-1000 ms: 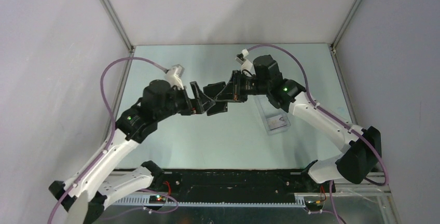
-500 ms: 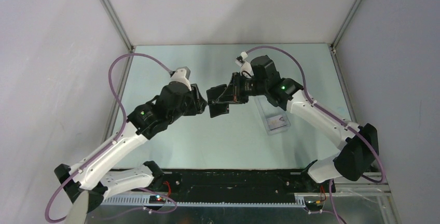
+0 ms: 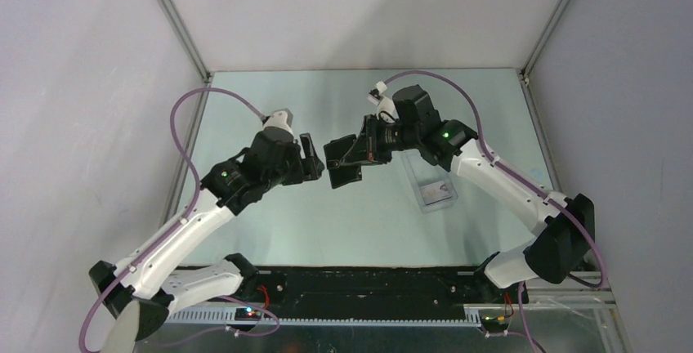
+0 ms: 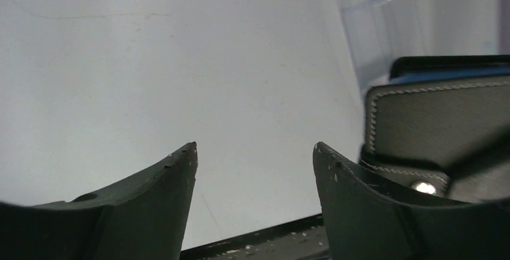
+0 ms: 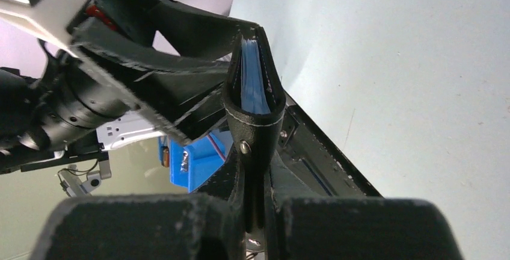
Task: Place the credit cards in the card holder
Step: Open the card holder.
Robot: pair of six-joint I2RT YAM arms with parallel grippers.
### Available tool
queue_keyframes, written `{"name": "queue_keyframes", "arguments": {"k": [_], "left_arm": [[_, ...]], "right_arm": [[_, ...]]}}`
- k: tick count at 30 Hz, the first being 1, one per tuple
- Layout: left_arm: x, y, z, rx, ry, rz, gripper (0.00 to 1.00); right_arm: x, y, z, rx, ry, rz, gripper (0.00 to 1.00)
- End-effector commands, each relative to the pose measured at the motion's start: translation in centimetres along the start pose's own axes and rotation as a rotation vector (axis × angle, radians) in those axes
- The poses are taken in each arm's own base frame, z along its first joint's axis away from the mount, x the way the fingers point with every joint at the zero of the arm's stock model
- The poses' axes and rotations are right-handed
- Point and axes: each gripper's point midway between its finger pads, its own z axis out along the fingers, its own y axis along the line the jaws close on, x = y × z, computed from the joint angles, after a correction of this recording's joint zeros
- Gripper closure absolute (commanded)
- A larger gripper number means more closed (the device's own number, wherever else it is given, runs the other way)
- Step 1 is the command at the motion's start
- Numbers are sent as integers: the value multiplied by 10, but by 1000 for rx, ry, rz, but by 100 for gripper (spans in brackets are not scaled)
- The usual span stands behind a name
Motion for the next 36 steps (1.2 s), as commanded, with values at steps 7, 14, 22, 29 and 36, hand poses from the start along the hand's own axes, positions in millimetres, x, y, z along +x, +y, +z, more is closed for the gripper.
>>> {"name": "queue_keyframes", "arguments": {"k": [7, 14, 22, 29, 36], "left_arm": [[-6, -75, -41, 637, 42, -341, 9], [-24, -121, -78, 1040, 6, -372, 9], [-29, -135, -88, 1108, 9, -343, 36], [-26, -140, -89, 1124, 26, -332, 99], [-20, -140, -93, 1144, 42, -303, 100]], "right_arm": [[-17, 5, -36, -140, -83, -43, 100], [-18, 26, -50, -262, -88, -33, 100], [-22, 53, -58, -398, -96, -22, 100], [-24, 62, -65, -419, -118, -36, 89], [-31, 44, -77, -355, -159, -46, 25]]}}
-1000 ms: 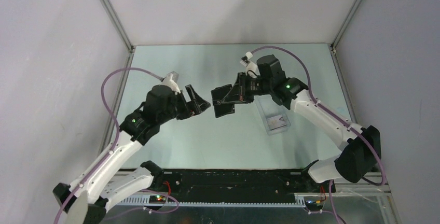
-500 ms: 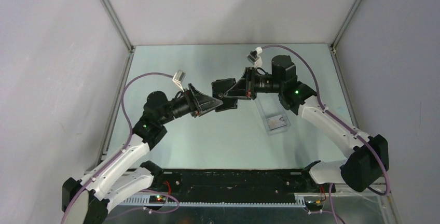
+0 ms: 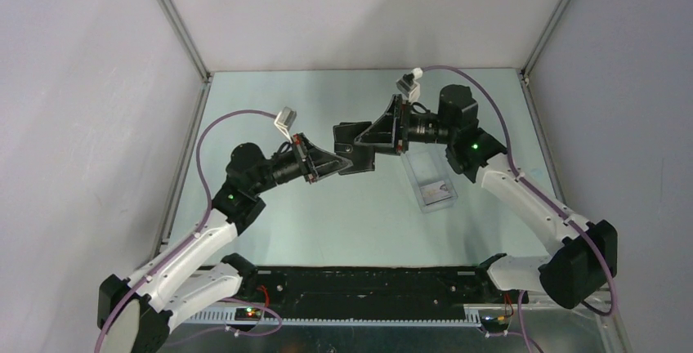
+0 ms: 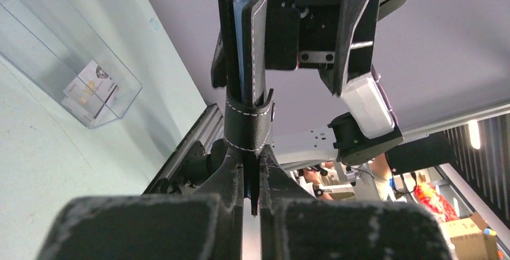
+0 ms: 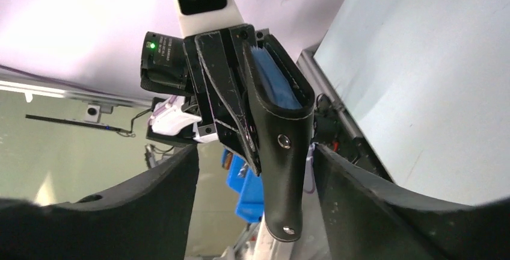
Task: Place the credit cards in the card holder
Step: Open the card holder.
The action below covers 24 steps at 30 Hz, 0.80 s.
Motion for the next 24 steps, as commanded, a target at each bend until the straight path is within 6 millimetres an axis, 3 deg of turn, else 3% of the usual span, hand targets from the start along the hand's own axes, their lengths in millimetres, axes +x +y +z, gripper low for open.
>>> {"name": "queue_keyframes", "arguments": {"k": [1, 7, 10, 12, 15, 16, 17, 18, 19, 21, 22, 24], "left_arm": [[2, -25, -3, 82, 28, 63, 100], [10, -38, -6, 123, 69, 90, 100], [15, -38, -5, 126, 87, 86, 100], [18, -36, -5, 122, 91, 82, 100], [19, -30, -5, 109, 87, 77, 100], [18, -27, -4, 101, 80, 80, 98], [19, -23, -4, 85, 80, 75, 85], [16, -21, -4, 70, 66, 90, 76], [18, -10, -4, 19, 73, 75, 59], [13, 6, -6, -85, 51, 101, 40], [9, 20, -11, -193, 38, 123, 31], [-1, 29, -20, -328, 6, 203, 24]], "right_arm": [[-8, 15, -18, -18, -39, -80, 23], [-6, 4, -16, 2, -14, -42, 18], [-5, 8, -12, -21, -1, -38, 26], [-4, 15, -8, -52, 7, -51, 40], [-1, 19, -5, -71, 18, -49, 79], [-1, 19, -6, -69, 15, -50, 85], [-1, 19, -6, -65, 12, -57, 94], [-1, 17, -7, -52, 5, -54, 98], [-3, 16, -7, -42, -8, -68, 100], [-2, 12, -8, -21, -15, -76, 100], [-1, 8, -9, -3, -13, -72, 100], [0, 0, -9, 37, -16, -69, 100]]}}
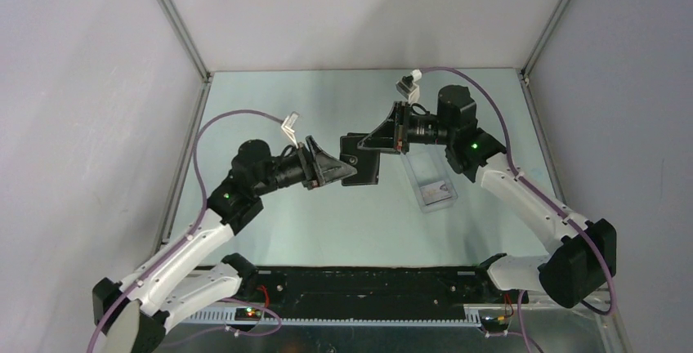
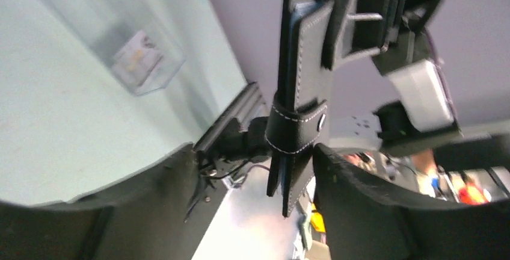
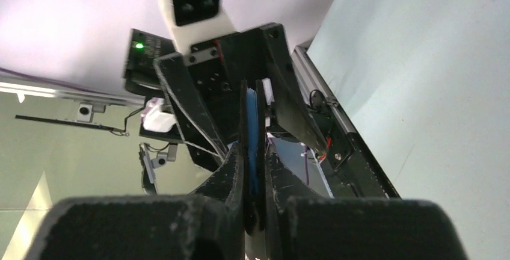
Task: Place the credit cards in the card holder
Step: Open the card holder.
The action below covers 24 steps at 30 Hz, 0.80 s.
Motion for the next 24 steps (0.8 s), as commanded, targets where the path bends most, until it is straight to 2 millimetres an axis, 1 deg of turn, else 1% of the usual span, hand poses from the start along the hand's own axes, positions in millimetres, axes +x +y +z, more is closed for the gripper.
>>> {"name": "queue_keyframes", "arguments": {"k": [1, 2, 3, 4, 5, 6, 7, 8, 9, 10, 11, 13, 14, 15, 16, 17, 22, 24], "left_arm": [[-29, 22, -20, -304, -113, 176, 22], [-30, 20, -25, -342, -102, 218, 18], [-41, 16, -29, -377, -137, 268, 16], [-35, 21, -31, -419, -107, 276, 13], [-44, 17, -34, -446, -133, 321, 13], [-36, 23, -33, -484, -91, 331, 12], [-43, 22, -33, -516, -101, 367, 12], [-37, 25, -33, -545, -73, 381, 11], [-44, 25, -32, -582, -90, 410, 11], [-38, 27, -32, -603, -65, 425, 11], [-43, 28, -30, -635, -74, 447, 11], [-36, 30, -25, -672, -35, 484, 11], [-37, 31, -24, -693, -40, 497, 11], [-32, 31, -18, -704, -11, 516, 11], [-33, 34, -17, -729, -12, 530, 11], [-27, 33, -11, -738, 18, 546, 11], [-24, 38, 2, -796, 42, 579, 12], [-25, 42, 2, -823, 35, 577, 14]], "right_arm": [[0, -1, -5, 60, -22, -41, 100], [-1, -2, -5, 74, -24, -59, 100], [0, -5, -4, 103, -24, -51, 100], [0, -7, -4, 116, -25, -65, 100], [0, -9, -3, 140, -27, -59, 100], [0, -11, -3, 152, -25, -64, 100], [-1, -13, -2, 179, -28, -54, 100], [-1, -15, -3, 193, -28, -59, 100], [-2, -17, -3, 224, -35, -53, 100], [-2, -20, -3, 242, -37, -58, 100], [-3, -22, -3, 271, -44, -60, 100], [-4, -26, -3, 308, -49, -57, 100], [-4, -29, -3, 324, -52, -54, 100], [-3, -29, -2, 332, -46, -54, 100], [-2, -31, -1, 348, -43, -51, 100], [-2, -32, 0, 354, -40, -53, 100], [2, -36, 5, 391, -13, -55, 100], [4, -36, 6, 392, -6, -53, 100]]}}
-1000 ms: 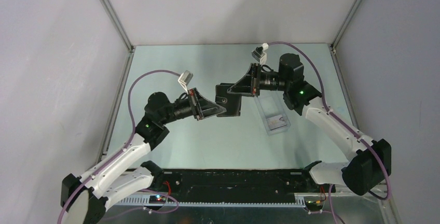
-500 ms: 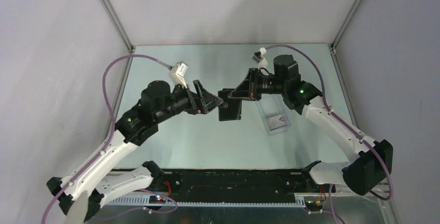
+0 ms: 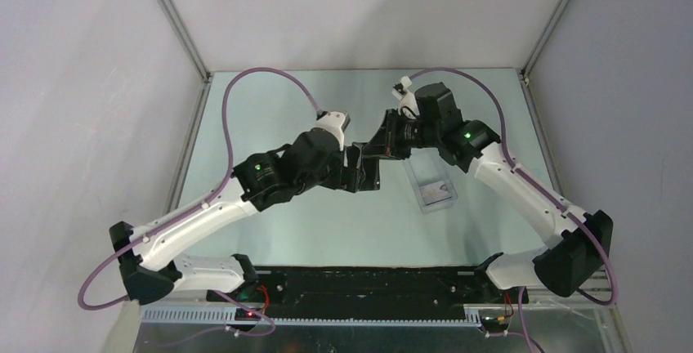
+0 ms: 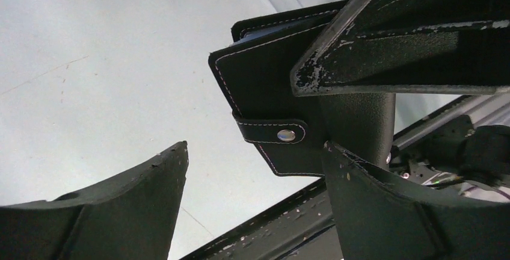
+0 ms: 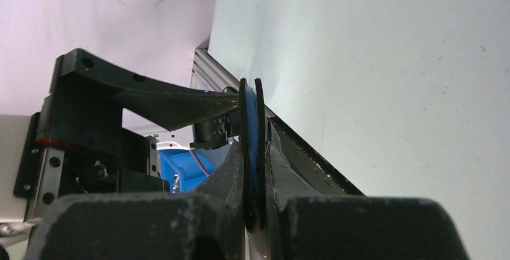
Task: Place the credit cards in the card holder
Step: Open the card holder.
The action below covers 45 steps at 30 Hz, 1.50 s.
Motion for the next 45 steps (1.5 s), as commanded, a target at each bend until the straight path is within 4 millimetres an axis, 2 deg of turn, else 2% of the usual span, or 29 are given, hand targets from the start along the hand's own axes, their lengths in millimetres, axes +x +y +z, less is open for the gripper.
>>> {"name": "queue_keyframes", "arguments": {"k": [1, 2, 8, 16, 20, 23, 25, 29, 35, 39, 45], "left_arm": [[-14, 12, -3, -99, -52, 23, 17], [-14, 17, -3, -126, -59, 15, 19], [-12, 46, -4, -247, -83, -44, 51], [14, 99, 6, -364, -15, -147, 57], [21, 111, 5, -370, 10, -177, 58], [13, 101, -3, -309, -7, -179, 52], [5, 89, -10, -241, -23, -186, 42], [-9, 65, -28, -127, -69, -196, 33], [-19, 32, -38, -41, -86, -159, 33], [-18, 11, -29, -22, -62, -125, 33], [-15, -7, -14, -22, -27, -86, 35]], "right_arm": [[-6, 17, -4, -18, -17, -40, 100], [-6, 17, -4, -20, -13, -40, 100], [-2, 20, -3, -38, 9, -39, 100], [3, 20, 1, -53, 46, -35, 100], [5, 18, 2, -48, 55, -34, 100], [5, 14, 4, -30, 58, -32, 100], [6, 9, 7, -13, 62, -29, 100], [8, 4, 11, 8, 69, -26, 100], [11, -1, 16, 27, 82, -22, 100], [12, -3, 18, 41, 89, -24, 100], [13, -5, 19, 48, 93, -22, 100]]}}
